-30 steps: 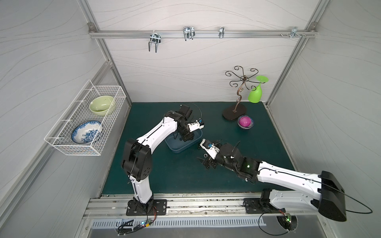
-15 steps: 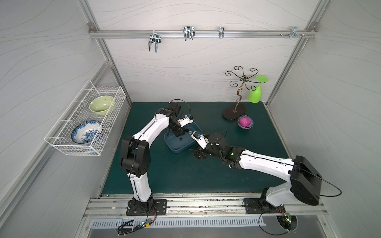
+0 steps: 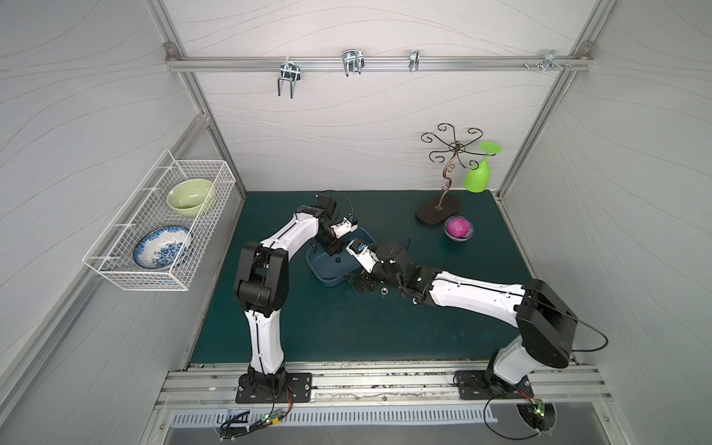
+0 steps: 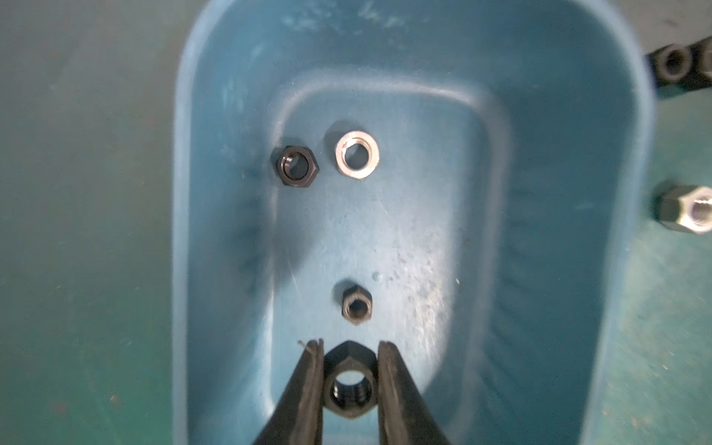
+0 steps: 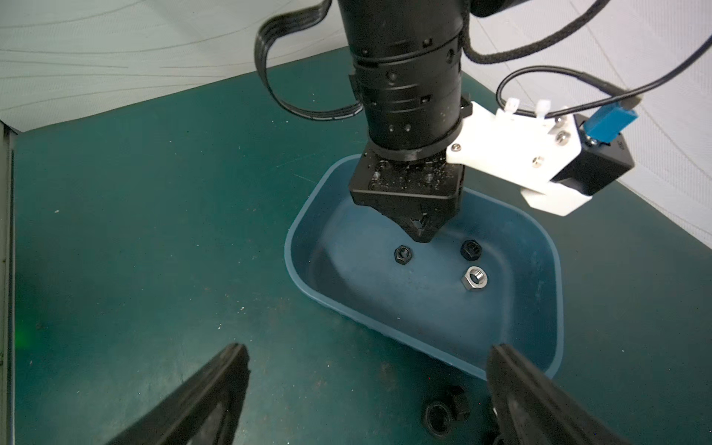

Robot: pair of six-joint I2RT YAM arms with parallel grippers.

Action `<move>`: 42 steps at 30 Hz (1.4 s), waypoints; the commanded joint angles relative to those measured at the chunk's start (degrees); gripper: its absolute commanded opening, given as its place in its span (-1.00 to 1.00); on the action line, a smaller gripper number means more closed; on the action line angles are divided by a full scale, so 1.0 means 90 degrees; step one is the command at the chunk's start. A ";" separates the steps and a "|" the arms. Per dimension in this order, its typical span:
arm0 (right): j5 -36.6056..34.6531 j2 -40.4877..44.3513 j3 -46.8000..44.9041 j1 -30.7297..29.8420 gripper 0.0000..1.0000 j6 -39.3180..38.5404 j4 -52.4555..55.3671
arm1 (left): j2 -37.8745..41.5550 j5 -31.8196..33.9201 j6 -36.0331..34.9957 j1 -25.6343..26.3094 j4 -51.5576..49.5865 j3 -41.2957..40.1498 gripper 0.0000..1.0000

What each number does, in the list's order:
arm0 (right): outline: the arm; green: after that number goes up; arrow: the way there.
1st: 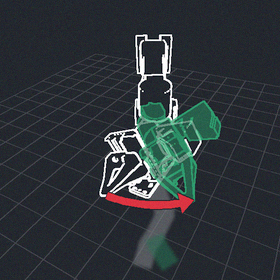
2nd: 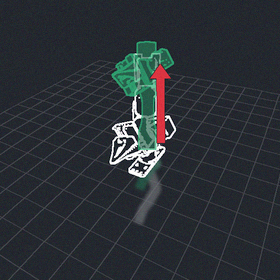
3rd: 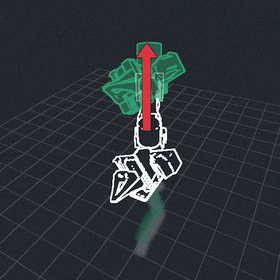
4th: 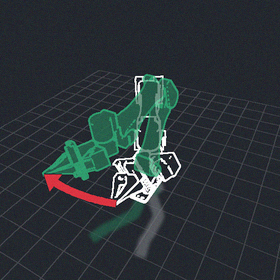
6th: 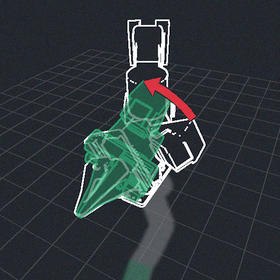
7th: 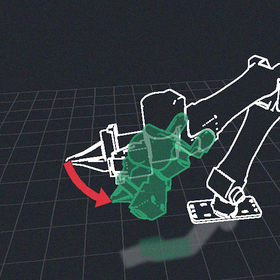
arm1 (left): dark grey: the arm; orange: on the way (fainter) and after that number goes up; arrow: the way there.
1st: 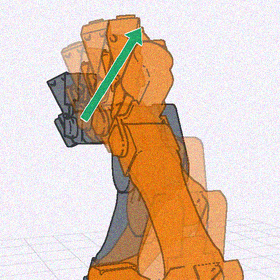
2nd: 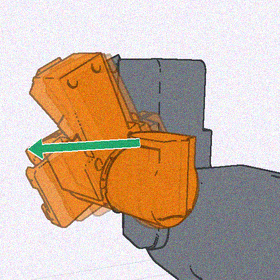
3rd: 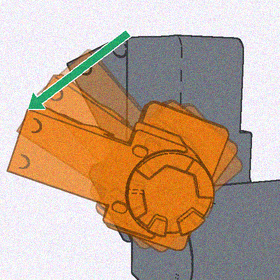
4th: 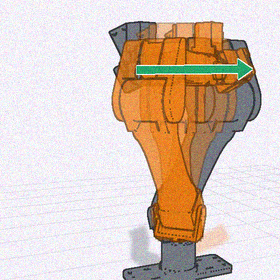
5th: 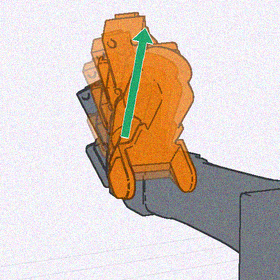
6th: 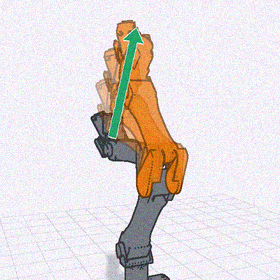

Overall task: Put the nuts on the desktop into the storage box
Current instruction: Place the nut in the storage box.

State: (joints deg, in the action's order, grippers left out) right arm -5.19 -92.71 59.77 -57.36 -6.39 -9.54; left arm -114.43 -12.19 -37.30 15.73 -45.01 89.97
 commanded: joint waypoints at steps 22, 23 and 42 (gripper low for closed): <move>-0.0175 -0.0154 0.0198 0.0085 0.98 0.0359 0.0499 | -0.0938 0.0170 0.0261 -0.0048 0.0557 0.0535 -0.41; -0.0173 -0.0134 0.0191 0.0085 0.97 0.0359 0.0503 | -0.0915 0.0189 0.0301 -0.0043 0.0588 0.0525 -0.36; 0.0059 0.0576 -0.0032 0.0099 0.98 0.0217 0.0925 | 0.0354 -0.0115 0.0435 -0.0038 0.0168 0.0442 -0.14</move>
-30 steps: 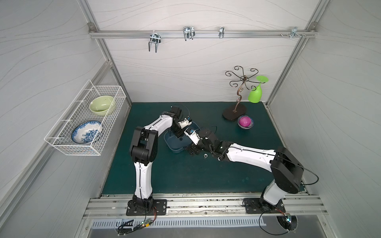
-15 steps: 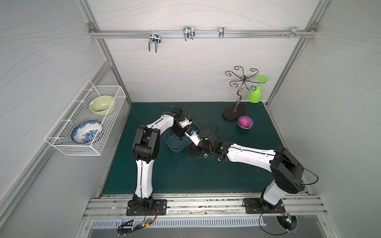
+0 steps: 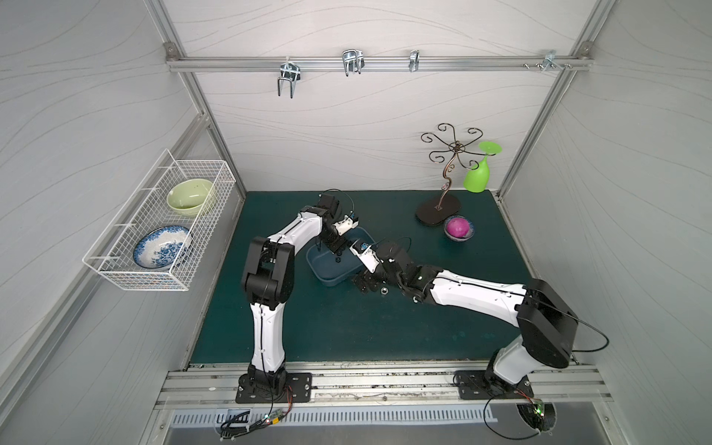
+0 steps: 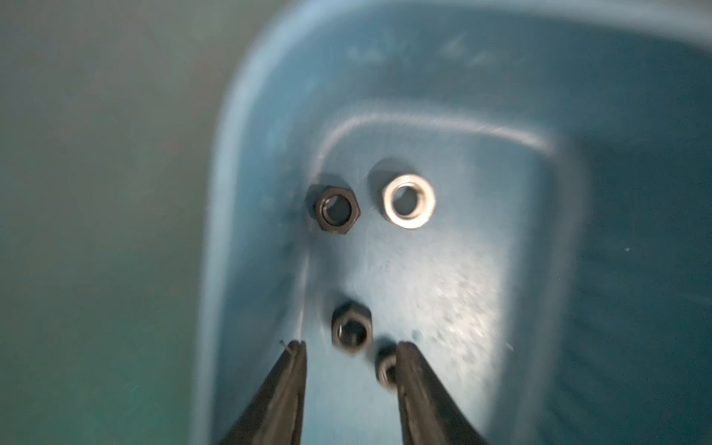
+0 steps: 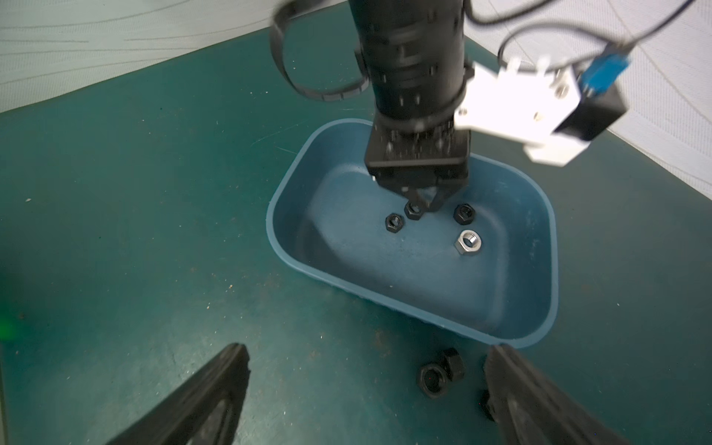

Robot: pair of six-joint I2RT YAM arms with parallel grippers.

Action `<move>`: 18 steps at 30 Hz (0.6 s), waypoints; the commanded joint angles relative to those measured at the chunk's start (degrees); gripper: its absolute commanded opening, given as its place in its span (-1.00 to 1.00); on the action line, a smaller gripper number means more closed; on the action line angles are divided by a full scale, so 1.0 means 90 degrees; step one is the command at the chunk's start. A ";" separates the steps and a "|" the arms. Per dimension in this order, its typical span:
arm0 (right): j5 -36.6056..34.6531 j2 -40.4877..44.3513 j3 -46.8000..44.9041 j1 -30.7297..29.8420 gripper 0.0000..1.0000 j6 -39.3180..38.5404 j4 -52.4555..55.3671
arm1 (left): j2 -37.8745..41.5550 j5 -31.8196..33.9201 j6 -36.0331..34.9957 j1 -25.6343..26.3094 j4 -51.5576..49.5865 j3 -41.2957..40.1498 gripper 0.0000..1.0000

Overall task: Put the nuts on the desktop into the storage box
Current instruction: Place the nut in the storage box, then pick up the nut from the center of the board.

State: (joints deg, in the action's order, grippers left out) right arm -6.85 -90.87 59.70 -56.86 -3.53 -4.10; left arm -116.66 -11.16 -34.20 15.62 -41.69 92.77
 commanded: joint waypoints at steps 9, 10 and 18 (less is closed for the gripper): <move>0.1373 0.1836 0.0278 0.0058 0.97 -0.0555 0.2465 | 0.1718 -0.0829 0.0235 0.0179 -0.1040 0.0288 -0.13; 0.1408 0.1995 0.0231 0.0056 0.98 -0.0515 0.2576 | 0.1814 -0.0840 0.0226 0.0258 -0.1117 0.0278 -0.13; 0.1080 0.3143 0.0027 0.0048 0.98 0.0052 0.4025 | 0.2341 -0.0711 0.0354 0.1207 -0.1259 0.0093 -0.10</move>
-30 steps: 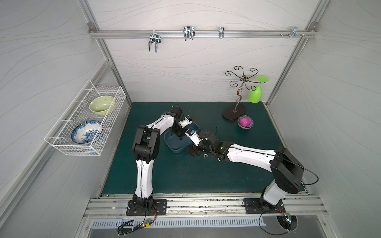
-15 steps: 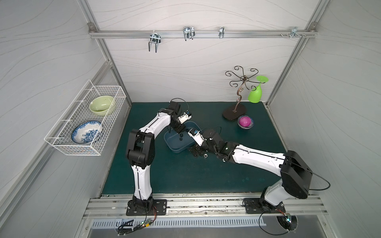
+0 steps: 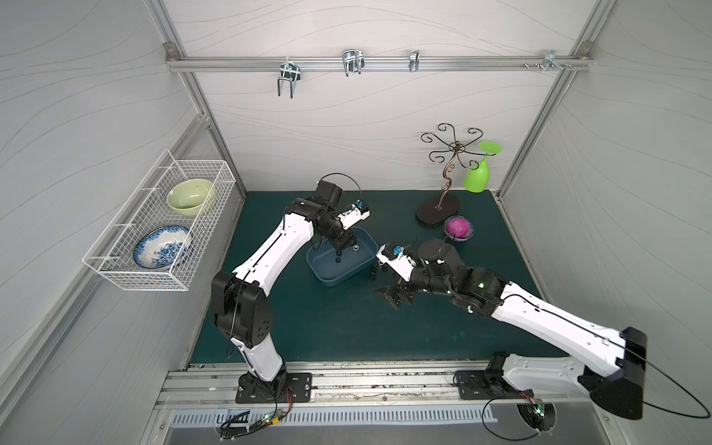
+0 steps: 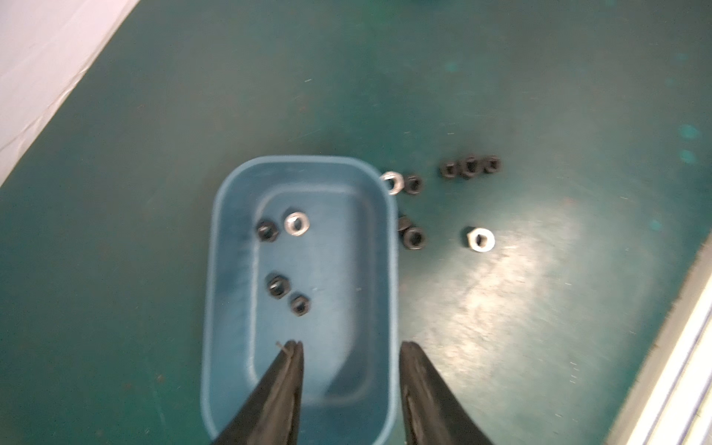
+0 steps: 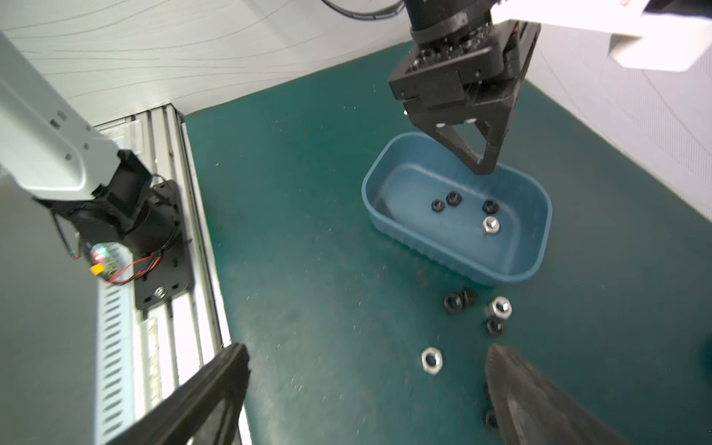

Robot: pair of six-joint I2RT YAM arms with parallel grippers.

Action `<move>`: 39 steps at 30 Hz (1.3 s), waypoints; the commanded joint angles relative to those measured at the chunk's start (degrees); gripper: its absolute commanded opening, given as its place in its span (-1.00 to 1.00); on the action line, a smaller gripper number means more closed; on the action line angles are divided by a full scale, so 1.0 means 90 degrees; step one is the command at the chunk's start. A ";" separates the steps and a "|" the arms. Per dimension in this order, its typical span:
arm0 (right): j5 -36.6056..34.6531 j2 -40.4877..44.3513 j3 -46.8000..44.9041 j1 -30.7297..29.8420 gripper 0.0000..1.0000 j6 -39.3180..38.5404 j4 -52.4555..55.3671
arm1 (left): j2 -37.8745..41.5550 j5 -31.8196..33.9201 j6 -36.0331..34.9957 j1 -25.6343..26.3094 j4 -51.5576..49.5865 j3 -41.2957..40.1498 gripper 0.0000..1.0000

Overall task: Put the nuts on the desktop into the storage box
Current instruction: Pick up the nut from the center of the board.

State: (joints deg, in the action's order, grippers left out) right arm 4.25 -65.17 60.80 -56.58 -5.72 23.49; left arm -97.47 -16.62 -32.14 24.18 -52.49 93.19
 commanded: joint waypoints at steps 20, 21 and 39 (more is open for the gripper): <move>-0.0967 0.2595 -0.1762 0.0027 0.98 0.1593 0.2016 | -0.0404 0.0056 0.0932 0.1771 0.0896 -0.0785 0.02; -0.0992 0.2590 -0.1840 0.0024 0.98 0.1678 0.1967 | -0.0470 0.0087 0.0950 0.1818 0.0966 -0.0847 0.02; -0.1245 0.2395 -0.2856 0.0027 0.98 0.2026 0.1182 | -0.1635 0.0627 0.0953 0.2086 0.1573 -0.1205 0.47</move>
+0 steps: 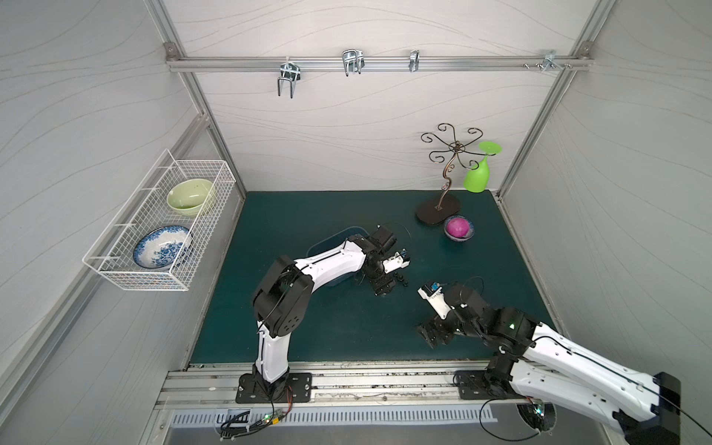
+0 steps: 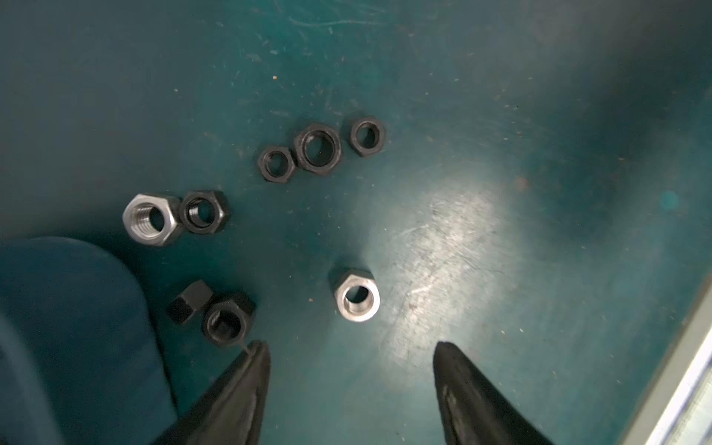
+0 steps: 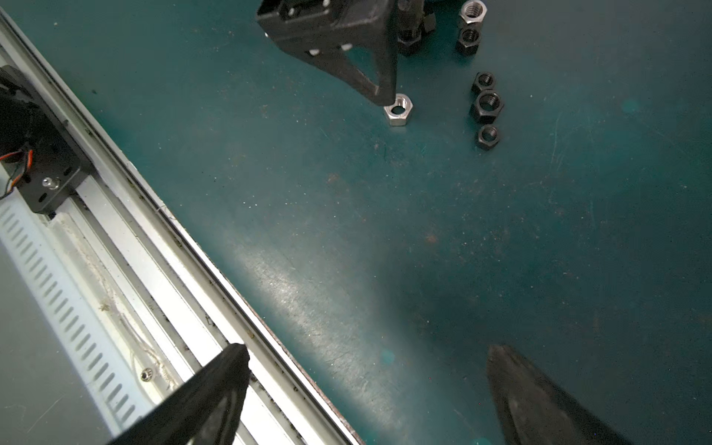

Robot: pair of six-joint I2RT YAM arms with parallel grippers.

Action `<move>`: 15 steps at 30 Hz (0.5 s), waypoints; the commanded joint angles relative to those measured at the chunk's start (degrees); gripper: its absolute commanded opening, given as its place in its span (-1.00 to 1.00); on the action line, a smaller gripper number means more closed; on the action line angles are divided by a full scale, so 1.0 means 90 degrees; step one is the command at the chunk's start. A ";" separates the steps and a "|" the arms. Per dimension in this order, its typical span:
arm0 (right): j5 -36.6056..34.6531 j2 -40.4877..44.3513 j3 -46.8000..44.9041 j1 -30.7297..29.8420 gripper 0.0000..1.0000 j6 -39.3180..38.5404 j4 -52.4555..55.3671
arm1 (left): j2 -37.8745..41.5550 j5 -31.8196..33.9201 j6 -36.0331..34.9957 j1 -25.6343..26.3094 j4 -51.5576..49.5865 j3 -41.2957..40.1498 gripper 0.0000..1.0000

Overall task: Put the nuts on the desktop into the storage box
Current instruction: Pick up the nut from the center of the board.

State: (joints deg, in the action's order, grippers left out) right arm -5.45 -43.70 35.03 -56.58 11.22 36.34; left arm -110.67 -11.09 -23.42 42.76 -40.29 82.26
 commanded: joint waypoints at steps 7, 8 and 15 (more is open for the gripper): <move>-0.0258 -0.0071 0.0039 0.0027 0.98 0.0103 -0.0260 | -0.0500 -0.0137 0.0049 0.0094 0.0247 0.0054 0.49; -0.0257 -0.0074 0.0034 0.0027 0.98 0.0103 -0.0262 | -0.0562 -0.0102 0.0052 0.0104 0.0247 0.0069 0.49; -0.0322 -0.0143 0.0053 0.0026 0.98 0.0115 -0.0326 | -0.0914 0.0042 -0.0006 0.0112 0.0363 0.0107 0.43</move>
State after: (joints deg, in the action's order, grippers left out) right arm -7.51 -44.62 35.05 -56.58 11.22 34.76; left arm -116.97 -11.11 -23.35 43.46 -38.46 82.26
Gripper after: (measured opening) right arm 0.989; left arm 0.719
